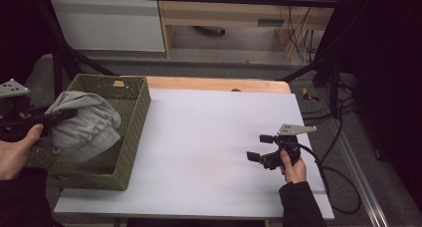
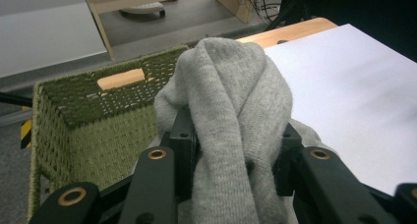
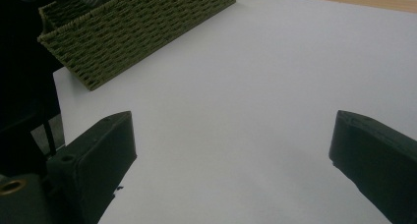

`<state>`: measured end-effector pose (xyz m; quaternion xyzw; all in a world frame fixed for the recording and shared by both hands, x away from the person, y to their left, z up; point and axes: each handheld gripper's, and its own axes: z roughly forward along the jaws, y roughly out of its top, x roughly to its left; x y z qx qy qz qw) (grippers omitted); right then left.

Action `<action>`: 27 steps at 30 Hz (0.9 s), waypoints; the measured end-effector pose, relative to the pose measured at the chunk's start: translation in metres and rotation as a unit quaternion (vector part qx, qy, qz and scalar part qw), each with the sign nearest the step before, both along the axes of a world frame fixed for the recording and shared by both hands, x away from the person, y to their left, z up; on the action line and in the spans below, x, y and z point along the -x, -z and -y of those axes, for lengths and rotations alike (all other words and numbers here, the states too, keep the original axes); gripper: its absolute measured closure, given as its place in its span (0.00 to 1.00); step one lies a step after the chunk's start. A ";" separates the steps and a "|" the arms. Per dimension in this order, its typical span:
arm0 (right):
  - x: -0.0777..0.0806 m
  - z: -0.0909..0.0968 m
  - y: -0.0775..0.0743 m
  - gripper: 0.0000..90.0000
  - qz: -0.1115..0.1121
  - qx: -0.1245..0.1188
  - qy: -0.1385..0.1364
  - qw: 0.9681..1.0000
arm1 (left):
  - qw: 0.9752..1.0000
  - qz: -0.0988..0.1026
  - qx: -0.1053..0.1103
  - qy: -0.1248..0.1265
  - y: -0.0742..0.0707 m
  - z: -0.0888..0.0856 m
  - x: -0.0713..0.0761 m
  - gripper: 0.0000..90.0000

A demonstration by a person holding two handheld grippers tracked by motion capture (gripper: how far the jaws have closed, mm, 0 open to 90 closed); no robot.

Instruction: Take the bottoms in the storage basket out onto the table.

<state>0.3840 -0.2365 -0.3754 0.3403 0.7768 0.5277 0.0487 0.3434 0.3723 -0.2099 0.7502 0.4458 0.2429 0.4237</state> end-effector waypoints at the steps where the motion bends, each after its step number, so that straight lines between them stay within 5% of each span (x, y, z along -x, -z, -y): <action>1: 0.000 0.000 0.000 0.04 0.000 0.000 0.000 1.000 | 1.000 0.001 0.000 0.001 -0.001 0.000 0.000 0.71; 27: 0.000 0.000 0.000 0.04 -0.001 0.001 -0.001 1.000 | 0.999 0.018 0.000 0.026 -0.022 0.018 0.000 0.71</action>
